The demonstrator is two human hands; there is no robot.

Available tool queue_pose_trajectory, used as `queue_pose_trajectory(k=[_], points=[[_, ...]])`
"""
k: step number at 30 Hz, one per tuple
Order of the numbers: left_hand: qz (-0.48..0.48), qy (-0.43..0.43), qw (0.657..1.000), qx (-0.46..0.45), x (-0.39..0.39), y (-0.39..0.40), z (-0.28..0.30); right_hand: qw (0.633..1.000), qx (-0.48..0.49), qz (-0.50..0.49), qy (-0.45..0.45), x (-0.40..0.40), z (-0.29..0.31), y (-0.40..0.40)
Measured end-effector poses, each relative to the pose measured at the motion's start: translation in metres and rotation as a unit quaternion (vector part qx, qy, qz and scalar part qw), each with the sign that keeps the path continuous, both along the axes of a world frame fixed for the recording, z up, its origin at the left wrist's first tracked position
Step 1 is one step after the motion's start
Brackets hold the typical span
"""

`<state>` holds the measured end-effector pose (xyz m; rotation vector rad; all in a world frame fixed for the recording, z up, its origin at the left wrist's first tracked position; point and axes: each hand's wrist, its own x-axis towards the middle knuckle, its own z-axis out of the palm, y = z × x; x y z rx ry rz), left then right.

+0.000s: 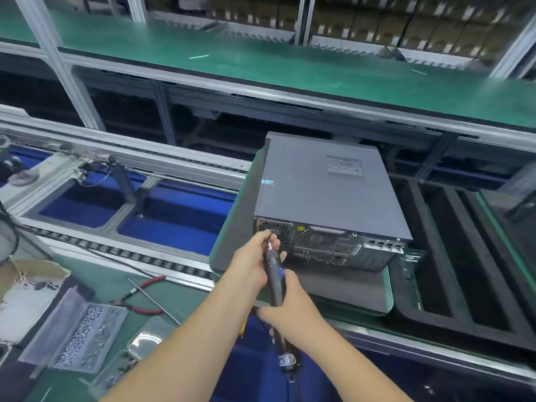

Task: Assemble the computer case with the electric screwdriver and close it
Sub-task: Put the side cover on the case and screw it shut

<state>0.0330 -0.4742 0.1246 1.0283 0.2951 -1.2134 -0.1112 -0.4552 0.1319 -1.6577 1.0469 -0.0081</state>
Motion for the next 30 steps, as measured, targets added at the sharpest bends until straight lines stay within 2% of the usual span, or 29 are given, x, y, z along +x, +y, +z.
queue_pose_trajectory(k=[12, 30], points=[[-0.096, -0.004, 0.995, -0.024, -0.017, -0.020, -0.002, 0.997, -0.024, -0.068, -0.001, -0.015, 0.004, 0.004], [-0.090, -0.022, 0.996, -0.007, -0.027, -0.039, 0.005, 0.995, -0.045, -0.087, 0.002, -0.021, 0.011, -0.011]])
